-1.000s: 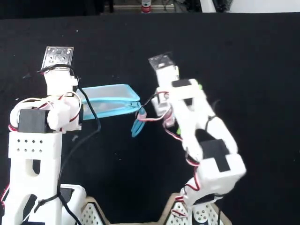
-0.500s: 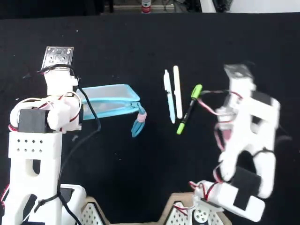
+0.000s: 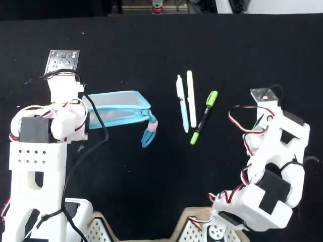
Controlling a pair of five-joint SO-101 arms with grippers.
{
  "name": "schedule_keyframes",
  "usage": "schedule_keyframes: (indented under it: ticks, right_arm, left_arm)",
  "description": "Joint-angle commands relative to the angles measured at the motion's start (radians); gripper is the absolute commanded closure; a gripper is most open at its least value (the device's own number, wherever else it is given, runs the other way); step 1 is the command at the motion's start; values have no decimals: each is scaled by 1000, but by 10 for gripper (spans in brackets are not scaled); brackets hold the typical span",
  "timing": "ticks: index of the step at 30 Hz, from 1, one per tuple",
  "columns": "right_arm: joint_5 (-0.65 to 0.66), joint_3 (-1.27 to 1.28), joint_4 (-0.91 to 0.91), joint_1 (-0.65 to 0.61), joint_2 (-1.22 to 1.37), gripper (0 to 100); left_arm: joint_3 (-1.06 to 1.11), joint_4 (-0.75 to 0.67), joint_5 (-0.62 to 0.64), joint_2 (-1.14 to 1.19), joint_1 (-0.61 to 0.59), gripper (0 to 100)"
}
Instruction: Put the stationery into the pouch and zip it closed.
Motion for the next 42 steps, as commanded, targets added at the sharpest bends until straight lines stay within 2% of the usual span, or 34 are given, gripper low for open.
schedule_keyframes:
  ticks: [1,8,15,21,28,31,42]
  right_arm:
    - [17,-59,3,-6,1,828]
    - [155,-58,-35,-8,2,828]
    - [157,-58,-35,-58,15,829]
    - [160,-102,-34,-66,130,829]
    - [166,-237,138,-15,150,829]
    - [219,-272,203,-18,150,829]
    - [321,-226,190,-15,153,829]
  left_arm:
    - [8,5,3,2,1,970]
    - [10,5,3,2,1,970]
    - [10,5,3,2,1,970]
    - [10,6,2,2,1,970]
    - [10,5,2,2,1,970]
    - [10,5,2,2,1,970]
    - [10,8,2,2,1,970]
